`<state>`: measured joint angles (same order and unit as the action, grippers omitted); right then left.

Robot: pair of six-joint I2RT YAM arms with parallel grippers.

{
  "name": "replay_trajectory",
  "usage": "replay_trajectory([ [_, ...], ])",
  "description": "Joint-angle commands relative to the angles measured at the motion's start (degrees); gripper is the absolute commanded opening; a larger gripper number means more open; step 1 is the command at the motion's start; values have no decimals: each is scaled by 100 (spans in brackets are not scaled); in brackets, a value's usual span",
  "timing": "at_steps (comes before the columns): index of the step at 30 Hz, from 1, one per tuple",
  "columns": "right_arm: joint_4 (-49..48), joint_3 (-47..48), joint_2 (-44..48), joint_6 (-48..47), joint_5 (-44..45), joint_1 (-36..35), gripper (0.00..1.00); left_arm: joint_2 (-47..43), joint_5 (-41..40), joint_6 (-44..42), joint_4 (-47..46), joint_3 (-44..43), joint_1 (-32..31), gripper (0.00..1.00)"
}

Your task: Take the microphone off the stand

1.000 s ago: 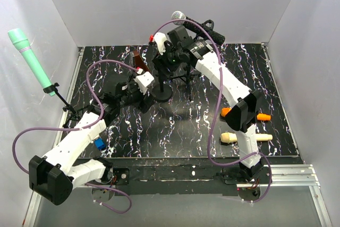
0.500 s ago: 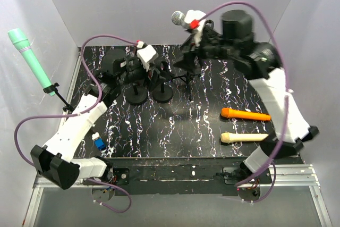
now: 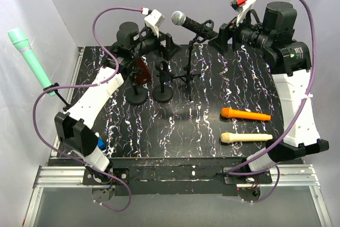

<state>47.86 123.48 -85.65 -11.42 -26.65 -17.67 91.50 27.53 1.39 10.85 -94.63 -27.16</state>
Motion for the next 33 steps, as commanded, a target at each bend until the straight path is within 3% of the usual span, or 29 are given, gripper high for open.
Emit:
replay_trajectory([
  [1, -706, -201, 109, -132, 405, 62, 81, 306, -265, 766, -645, -547, -123, 88],
  [7, -804, 79, -329, -169, 802, 62, 82, 825, -818, 1609, -1250, -864, -387, 92],
  [14, -813, 158, -602, 17, 495, 62, 82, 1229, -1759, 2734, -1568, -1084, -396, 94],
  [25, -576, 571, -997, -1230, 134, -26, 83, 1590, -2384, 4273, -2288, -908, -413, 82],
  [33, -364, 1047, -1586, -2170, 722, -473, 82, 1634, -2463, 4221, -2553, -1075, -554, 76],
])
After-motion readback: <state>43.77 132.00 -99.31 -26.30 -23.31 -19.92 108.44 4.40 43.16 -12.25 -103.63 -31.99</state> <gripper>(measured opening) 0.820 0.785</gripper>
